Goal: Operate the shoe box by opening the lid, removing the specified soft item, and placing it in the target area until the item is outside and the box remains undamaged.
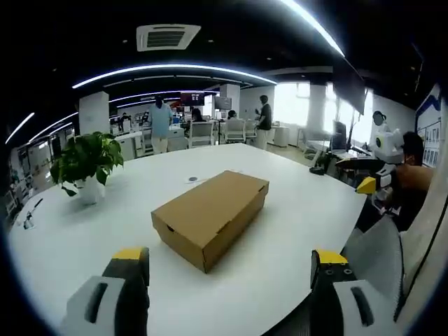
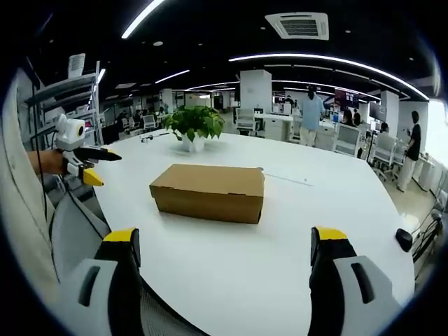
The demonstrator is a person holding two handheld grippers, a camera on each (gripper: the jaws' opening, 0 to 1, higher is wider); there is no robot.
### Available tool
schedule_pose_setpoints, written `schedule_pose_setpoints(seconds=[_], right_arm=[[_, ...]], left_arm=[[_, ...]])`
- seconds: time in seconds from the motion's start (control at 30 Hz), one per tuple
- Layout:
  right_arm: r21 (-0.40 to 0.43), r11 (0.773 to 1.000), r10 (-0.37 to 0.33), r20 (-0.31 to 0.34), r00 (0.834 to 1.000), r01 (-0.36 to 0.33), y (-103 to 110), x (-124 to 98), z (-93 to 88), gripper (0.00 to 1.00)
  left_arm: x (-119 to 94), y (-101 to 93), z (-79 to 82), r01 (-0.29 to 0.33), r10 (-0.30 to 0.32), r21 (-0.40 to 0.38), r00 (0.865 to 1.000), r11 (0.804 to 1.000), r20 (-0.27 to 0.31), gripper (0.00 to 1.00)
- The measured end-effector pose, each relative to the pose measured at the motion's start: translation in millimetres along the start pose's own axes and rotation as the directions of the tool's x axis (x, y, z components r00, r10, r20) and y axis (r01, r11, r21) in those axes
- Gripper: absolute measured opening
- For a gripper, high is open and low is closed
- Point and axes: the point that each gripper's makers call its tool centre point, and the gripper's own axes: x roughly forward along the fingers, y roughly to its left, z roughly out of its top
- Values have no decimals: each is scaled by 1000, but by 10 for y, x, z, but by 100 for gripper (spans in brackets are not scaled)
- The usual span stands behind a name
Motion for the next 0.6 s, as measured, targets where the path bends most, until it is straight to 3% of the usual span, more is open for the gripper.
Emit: schedule_pose_setpoints(seconds=[0.6], right_arm=[[-5, 1000, 7, -10, 1000, -7, -29, 14, -12, 96]], left_arm=[[39, 2, -5, -1, 1, 5, 1000, 1000, -8, 97]])
